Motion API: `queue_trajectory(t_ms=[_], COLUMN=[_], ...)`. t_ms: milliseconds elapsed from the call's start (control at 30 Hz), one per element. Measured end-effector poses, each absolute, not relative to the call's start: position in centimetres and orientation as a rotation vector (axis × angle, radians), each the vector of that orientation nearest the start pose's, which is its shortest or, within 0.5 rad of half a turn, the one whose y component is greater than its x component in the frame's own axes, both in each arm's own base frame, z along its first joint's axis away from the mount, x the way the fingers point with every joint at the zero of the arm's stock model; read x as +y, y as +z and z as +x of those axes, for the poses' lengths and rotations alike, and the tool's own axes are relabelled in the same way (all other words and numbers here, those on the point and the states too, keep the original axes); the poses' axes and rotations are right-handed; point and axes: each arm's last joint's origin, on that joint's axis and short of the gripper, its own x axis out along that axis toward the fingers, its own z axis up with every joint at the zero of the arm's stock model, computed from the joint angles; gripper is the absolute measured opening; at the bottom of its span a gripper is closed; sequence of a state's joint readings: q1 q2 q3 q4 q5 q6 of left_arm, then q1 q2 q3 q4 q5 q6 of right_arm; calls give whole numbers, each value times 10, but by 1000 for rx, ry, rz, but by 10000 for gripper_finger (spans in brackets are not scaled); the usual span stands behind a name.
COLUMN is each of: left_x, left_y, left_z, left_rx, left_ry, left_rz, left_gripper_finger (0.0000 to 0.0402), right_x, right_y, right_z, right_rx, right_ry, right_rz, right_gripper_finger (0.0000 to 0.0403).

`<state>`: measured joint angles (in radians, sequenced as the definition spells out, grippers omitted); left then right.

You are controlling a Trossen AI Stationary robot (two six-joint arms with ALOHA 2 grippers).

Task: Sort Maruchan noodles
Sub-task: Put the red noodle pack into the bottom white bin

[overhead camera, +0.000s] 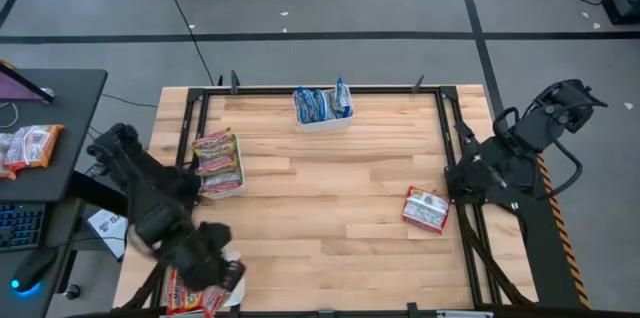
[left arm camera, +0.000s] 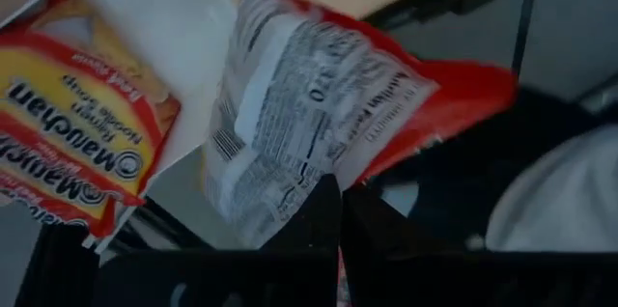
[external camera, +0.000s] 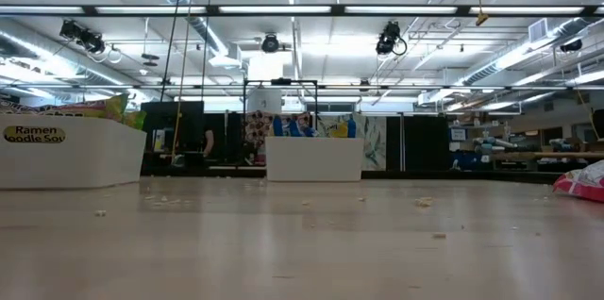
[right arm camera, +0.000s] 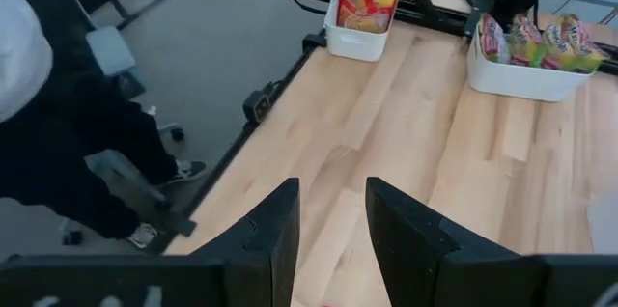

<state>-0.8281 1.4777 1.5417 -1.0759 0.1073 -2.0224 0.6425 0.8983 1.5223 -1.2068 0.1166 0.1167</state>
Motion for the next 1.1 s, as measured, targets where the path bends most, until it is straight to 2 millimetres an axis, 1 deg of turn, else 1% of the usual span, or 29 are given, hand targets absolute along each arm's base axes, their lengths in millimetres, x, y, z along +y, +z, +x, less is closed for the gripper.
queue_trajectory(t_ms=[100,167,233,400,633,800,933,1100], left_x=[-228,-234,-236,-232,-238,-239,-235,-226], left_y=[359,355,348,322,288,270,261,255], left_z=[172,164,164,169,167,167,166,155], left_rx=[1237,1164,1164,1149,1328,1378,1418,1523], left_ry=[487,509,535,626,644,642,687,849], left_rz=[-1366,-1361,-1358,-1343,-1390,-1403,-1382,-1283], left_gripper_finger=[2,3,3,3,3,4,4,4], right_x=[57,58,58,63,71,76,80,84], right_y=[449,449,449,448,444,442,440,439], right_z=[80,80,82,88,97,101,104,105], right_rx=[573,573,574,591,650,690,724,750], right_ry=[476,471,453,434,469,486,504,527], right_rz=[-95,-95,-90,-75,-25,23,68,95], right_gripper_finger=[127,127,127,127,127,127,127,127])
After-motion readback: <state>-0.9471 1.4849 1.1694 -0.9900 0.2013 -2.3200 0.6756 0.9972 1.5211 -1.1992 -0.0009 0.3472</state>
